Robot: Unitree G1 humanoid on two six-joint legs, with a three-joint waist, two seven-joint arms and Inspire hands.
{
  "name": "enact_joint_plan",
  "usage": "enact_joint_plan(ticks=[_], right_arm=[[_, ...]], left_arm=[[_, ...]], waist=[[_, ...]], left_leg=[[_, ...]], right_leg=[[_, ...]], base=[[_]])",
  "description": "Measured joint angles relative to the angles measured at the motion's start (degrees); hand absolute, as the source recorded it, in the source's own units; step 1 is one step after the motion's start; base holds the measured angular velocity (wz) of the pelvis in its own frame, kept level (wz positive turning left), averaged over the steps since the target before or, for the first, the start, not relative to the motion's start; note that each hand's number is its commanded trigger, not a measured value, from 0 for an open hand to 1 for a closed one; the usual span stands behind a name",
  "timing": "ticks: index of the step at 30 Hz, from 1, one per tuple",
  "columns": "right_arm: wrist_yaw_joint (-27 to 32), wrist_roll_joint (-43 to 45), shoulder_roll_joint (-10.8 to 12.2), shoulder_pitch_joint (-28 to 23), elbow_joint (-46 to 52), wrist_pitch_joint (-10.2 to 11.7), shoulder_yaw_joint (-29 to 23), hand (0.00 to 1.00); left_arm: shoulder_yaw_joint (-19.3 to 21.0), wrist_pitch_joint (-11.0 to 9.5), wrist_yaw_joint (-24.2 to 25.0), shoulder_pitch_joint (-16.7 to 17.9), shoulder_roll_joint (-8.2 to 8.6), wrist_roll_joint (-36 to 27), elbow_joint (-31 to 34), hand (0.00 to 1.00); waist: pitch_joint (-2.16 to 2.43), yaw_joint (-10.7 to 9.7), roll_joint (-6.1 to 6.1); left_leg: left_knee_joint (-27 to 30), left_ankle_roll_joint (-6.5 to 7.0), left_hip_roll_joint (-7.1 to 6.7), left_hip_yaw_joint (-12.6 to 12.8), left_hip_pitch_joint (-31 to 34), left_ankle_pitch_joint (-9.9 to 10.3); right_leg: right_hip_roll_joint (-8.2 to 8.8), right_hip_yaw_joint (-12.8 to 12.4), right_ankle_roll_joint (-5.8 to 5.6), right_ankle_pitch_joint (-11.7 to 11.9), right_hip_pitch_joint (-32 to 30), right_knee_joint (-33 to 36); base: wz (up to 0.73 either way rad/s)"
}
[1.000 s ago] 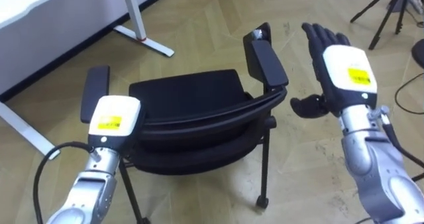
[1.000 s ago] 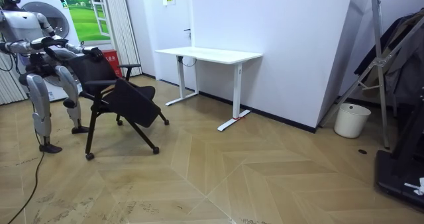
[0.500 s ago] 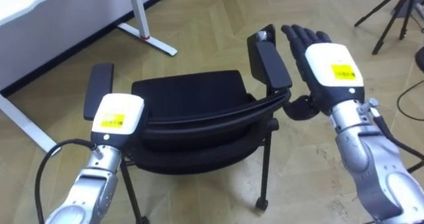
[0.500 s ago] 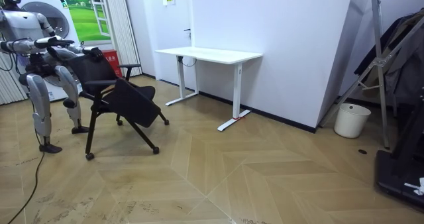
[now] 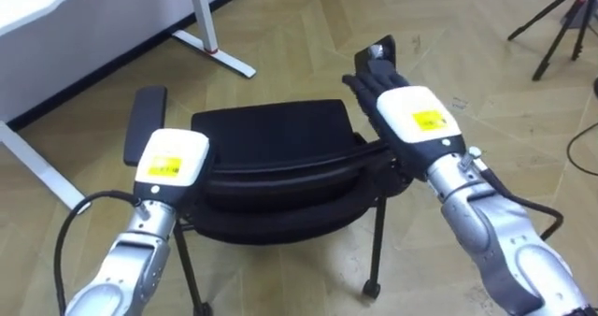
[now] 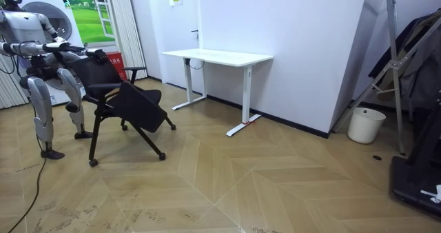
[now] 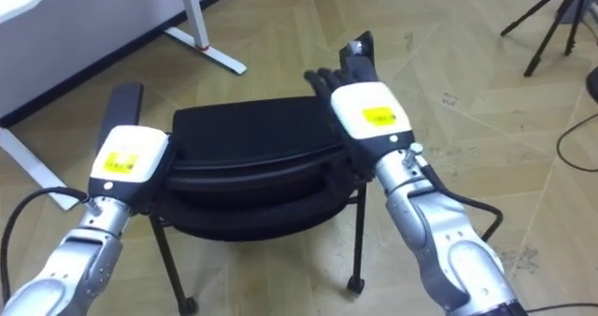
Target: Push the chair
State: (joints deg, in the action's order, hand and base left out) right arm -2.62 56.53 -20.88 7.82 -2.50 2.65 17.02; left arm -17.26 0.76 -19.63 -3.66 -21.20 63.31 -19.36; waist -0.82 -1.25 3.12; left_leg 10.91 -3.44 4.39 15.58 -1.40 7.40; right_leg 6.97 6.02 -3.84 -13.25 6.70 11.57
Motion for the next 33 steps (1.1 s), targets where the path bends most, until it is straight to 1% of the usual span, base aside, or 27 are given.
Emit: enact_joint_plan(ticks=[3,4,7,9,11,14,16,19,25,26,28,29,33], right_arm=[[-0.36,0.04,0.0,-0.01,-1.64,0.17,0.09,0.0],[-1.01,0.08,0.0,-0.02,-1.65,0.09,0.4,0.0],[-1.99,0.05,-0.07,-0.03,-1.66,-0.26,1.87,0.0],[-2.57,0.05,-0.11,-0.03,-1.66,-0.27,3.0,0.0],[-3.01,0.07,-0.34,-0.04,-1.69,-0.17,4.99,0.0],[-3.56,0.32,-0.35,-0.04,-2.79,-0.09,6.51,0.0],[-3.84,0.3,-0.36,0.01,-2.81,-0.11,6.5,0.0],[-3.7,0.29,-0.37,0.01,-3.11,-0.11,6.51,0.0],[-1.24,1.23,-0.33,0.01,-5.5,0.24,6.65,0.0],[-0.39,1.44,-0.32,0.01,-6.21,0.53,6.65,0.38],[1.11,2.43,-0.19,0.06,-7.45,0.92,6.65,0.97],[1.88,2.72,-0.16,0.13,-8.15,1.19,6.65,1.0],[4.03,4.72,-0.07,0.12,-10.18,1.59,6.66,1.0]], left_arm=[[-0.65,-0.09,0.02,-0.66,-0.08,-0.11,-0.45,1.0],[-0.7,-0.09,0.01,-0.7,-0.1,-0.24,-0.42,1.0],[-0.92,-0.28,0.01,-0.69,-0.09,-0.35,-0.42,1.0],[-0.96,-0.55,0.01,-0.68,-0.1,-0.31,-0.27,1.0],[-1.07,-0.8,0.01,-0.7,-0.11,-0.23,-0.23,1.0],[-1.27,-1.03,0.05,-0.77,-0.09,-0.24,-0.23,1.0],[-1.4,-1.05,0.16,-0.79,-0.08,-0.26,-0.28,1.0],[-1.47,-1.05,0.16,-0.81,-0.08,-0.3,-0.27,1.0],[-1.95,-1.16,0.21,-1.91,0.34,-0.29,-1.61,1.0],[-2.0,-1.34,0.11,-2.31,0.51,-0.28,-2.23,1.0],[-2.1,-1.76,0.12,-3.11,0.74,-0.28,-3.26,1.0],[-2.1,-2.15,0.04,-3.48,0.82,-0.21,-3.9,1.0],[-2.15,-2.79,0.05,-3.97,1.26,-0.18,-4.65,1.0]], waist=[[-0.28,0.04,-0.45],[-0.44,0.02,-0.77],[-0.22,0.09,-1.36],[-0.2,0.29,-1.4],[-0.19,0.25,-1.4],[-0.16,0.25,-1.42],[-0.06,0.24,-1.44],[-0.05,0.25,-1.43],[0.1,0.25,-1.18],[0.1,0.26,-1.17],[0.1,0.29,-1.17],[0.1,0.34,-1.17],[0.1,0.23,-1.18]], left_leg=[[0.03,0.0,-0.01,-0.34,0.1,0.0],[0.03,0.0,-0.01,-0.37,0.22,0.0],[0.03,0.0,-0.01,-0.47,0.61,0.0],[0.03,0.0,-0.01,-0.48,0.69,0.0],[0.04,0.0,-0.06,-0.95,0.74,0.0],[0.04,0.0,-0.07,-1.29,0.72,0.0],[0.04,0.0,-0.08,-1.45,0.7,0.0],[0.04,0.0,-0.1,-1.5,0.73,0.0],[0.32,0.0,-0.13,-1.92,0.8,0.0],[0.42,0.0,-0.13,-2.02,0.8,0.0],[0.55,0.0,-0.13,-2.22,0.85,0.0],[0.74,0.0,-0.13,-2.35,0.87,0.0],[1.19,0.0,-0.16,-3.2,1.13,0.0]], right_leg=[[0.0,0.56,0.0,0.0,0.19,-0.02],[-0.01,0.61,0.0,0.0,0.12,-0.02],[-0.01,0.71,0.0,0.0,-0.15,-0.02],[-0.01,0.71,0.0,0.0,-0.25,-0.01],[0.0,1.28,0.0,0.0,-0.02,-0.01],[-0.02,1.59,0.0,0.0,0.1,-0.01],[-0.02,1.95,0.0,0.0,0.23,-0.01],[-0.02,2.01,0.0,0.0,0.24,-0.02],[-0.01,2.53,0.0,0.0,0.52,-0.02],[-0.01,2.57,0.0,0.0,0.62,-0.02],[-0.01,2.82,0.0,0.0,0.76,-0.03],[-0.01,2.95,0.0,0.0,0.91,-0.03],[-0.06,3.67,0.0,0.0,1.34,-0.22]], base=[[0.07],[0.03],[0.0],[0.0],[0.09],[0.07],[0.04],[0.01],[0.02],[0.0],[0.05],[0.06],[0.1]])
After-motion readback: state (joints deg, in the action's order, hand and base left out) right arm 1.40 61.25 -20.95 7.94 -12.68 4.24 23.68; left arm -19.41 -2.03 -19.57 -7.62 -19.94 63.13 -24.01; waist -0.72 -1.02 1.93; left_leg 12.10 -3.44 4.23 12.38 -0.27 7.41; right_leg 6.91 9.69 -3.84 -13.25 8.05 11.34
